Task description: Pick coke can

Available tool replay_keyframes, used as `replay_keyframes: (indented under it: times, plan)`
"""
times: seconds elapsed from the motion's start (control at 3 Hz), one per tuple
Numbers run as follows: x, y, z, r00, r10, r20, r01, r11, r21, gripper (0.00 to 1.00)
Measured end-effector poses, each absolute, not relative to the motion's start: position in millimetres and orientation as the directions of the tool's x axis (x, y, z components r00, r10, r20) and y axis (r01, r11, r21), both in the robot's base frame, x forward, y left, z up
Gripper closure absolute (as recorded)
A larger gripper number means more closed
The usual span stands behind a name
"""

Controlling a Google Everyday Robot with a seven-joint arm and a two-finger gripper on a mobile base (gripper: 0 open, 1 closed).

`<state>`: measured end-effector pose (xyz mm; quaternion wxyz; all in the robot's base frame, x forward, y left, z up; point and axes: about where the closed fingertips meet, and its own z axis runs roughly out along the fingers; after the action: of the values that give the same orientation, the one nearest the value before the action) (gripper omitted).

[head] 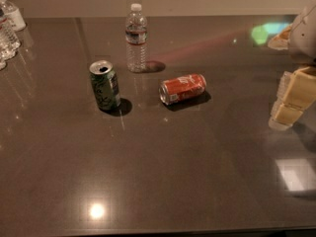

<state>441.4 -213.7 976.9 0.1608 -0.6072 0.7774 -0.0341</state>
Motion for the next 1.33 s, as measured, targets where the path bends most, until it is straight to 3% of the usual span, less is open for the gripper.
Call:
replay_keyframes:
  times: [1.33]
  plan:
    - [537,-149,928,0.051,-0.978,-0.204,-0.976,-0.006,-0.216,0.0]
